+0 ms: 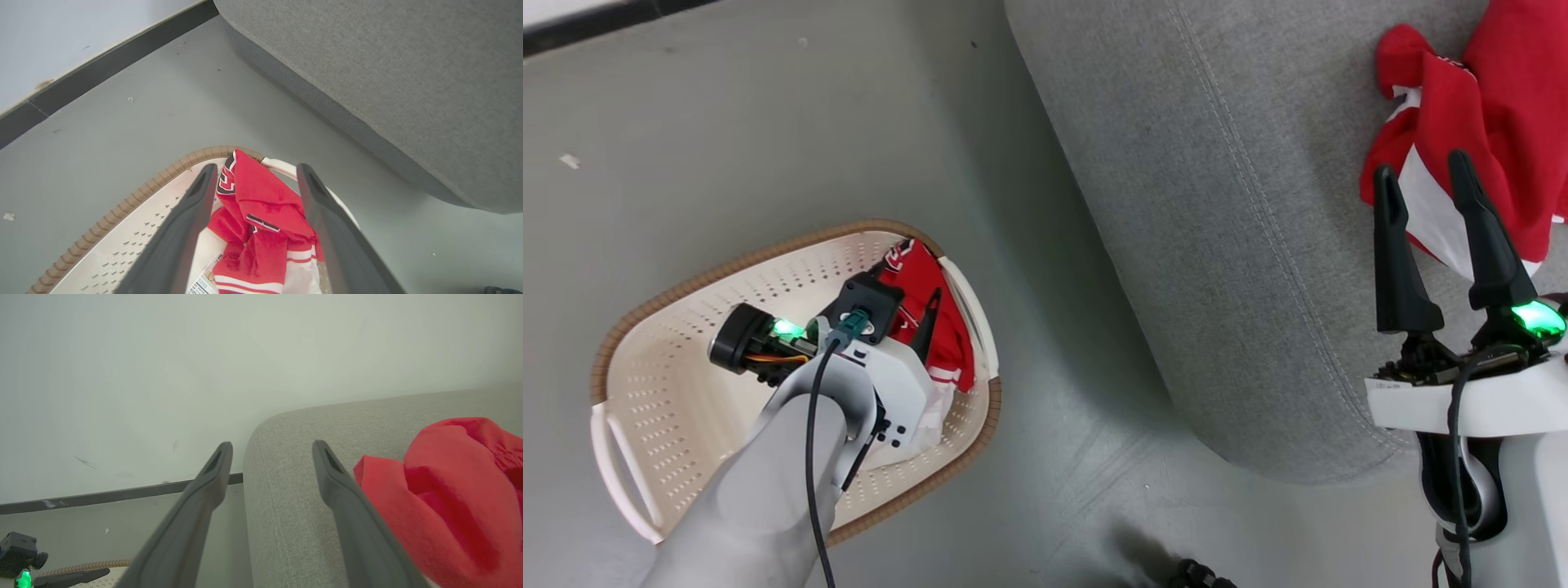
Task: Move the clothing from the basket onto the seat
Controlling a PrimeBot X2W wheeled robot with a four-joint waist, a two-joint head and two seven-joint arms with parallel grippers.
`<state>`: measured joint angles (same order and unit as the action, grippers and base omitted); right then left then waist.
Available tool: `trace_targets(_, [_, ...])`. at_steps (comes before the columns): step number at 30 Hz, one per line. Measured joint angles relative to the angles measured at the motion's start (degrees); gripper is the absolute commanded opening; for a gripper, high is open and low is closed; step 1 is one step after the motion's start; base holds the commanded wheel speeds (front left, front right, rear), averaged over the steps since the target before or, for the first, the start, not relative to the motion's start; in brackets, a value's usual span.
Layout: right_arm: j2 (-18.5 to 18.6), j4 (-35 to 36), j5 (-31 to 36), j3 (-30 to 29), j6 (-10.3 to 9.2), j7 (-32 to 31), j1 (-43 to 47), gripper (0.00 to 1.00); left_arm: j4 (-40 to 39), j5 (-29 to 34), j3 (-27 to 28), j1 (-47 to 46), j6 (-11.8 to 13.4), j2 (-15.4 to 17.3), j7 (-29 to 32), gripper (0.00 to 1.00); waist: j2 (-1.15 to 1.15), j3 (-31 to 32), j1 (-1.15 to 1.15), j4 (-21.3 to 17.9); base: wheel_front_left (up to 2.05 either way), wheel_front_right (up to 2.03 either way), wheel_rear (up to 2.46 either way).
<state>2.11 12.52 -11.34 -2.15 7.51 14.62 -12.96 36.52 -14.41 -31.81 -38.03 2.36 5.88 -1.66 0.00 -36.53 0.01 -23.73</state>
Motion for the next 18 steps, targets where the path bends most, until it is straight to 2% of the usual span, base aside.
trace_targets(18, [-0.02,-1.71,-3.31,2.22,0.00,0.00,-4.84,1.00,5.59,0.02,1.87,-3.00,0.35,3.01,-0.98,1.00,0.00,-5.99,0.00,-5.66,0.00,0.00,0.00])
